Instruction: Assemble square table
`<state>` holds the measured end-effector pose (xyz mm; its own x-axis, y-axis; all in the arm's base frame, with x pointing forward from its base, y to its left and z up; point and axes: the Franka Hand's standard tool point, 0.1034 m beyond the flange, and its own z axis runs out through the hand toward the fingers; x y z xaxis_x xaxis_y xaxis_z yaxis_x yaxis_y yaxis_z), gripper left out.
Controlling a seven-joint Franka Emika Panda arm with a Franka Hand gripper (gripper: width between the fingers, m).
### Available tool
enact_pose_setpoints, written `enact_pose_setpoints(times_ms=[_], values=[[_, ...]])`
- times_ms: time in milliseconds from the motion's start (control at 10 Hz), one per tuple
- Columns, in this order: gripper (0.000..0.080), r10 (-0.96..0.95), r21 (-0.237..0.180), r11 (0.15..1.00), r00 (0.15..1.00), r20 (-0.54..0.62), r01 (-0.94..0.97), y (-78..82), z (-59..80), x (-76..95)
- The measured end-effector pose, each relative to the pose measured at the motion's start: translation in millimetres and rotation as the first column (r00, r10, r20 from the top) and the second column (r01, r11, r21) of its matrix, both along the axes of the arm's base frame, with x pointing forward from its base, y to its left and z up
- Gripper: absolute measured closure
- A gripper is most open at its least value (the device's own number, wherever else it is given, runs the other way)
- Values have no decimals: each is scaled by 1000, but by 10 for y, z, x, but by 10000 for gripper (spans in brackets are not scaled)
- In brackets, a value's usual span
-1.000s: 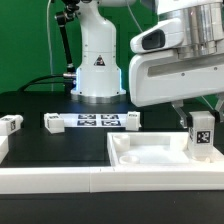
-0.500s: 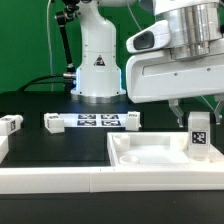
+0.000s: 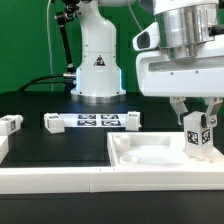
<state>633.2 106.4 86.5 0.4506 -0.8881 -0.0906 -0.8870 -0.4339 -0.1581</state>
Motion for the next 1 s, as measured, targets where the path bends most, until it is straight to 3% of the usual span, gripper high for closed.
enact_pose_setpoints(times_ms=[200,600,800,1000], values=[[499,-168,4,986,985,-30,169,21,1,-16],[499,-482,41,872,869,-107,488,131,-2,-47],[500,-543,56,831,829,-130,553,149,-3,-48],[497,-520,57,847,845,-125,529,161,-5,-50]])
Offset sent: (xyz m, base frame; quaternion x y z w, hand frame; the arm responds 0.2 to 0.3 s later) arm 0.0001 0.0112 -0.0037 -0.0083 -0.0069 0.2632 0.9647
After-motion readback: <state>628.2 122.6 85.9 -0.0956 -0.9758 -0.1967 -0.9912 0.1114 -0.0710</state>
